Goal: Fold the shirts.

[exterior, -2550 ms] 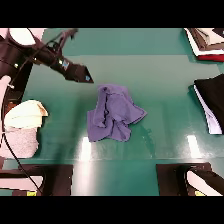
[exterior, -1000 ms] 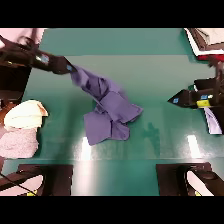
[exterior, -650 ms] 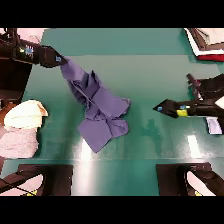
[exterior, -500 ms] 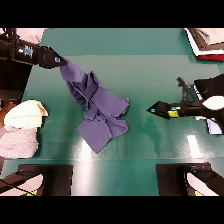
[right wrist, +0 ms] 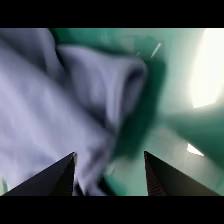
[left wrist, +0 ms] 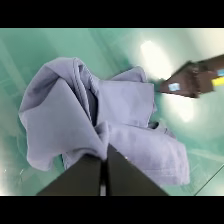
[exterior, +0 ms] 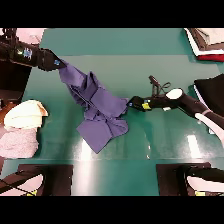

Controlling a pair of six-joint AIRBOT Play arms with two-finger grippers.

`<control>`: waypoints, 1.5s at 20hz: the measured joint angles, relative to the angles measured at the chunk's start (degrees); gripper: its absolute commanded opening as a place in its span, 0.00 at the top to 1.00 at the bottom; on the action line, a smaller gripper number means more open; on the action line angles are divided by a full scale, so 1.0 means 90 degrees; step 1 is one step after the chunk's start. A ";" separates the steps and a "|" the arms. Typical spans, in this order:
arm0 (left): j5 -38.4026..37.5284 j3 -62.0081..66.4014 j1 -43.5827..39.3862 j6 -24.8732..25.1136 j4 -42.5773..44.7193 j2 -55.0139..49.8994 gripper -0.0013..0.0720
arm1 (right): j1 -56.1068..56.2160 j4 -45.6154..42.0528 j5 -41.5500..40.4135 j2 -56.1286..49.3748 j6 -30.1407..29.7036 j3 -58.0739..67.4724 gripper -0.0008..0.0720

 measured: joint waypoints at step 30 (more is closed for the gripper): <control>0.1443 0.3128 0.0002 -0.0345 0.0770 0.2261 0.95 | -0.3949 -0.2351 0.2934 0.3468 0.0316 0.7271 0.97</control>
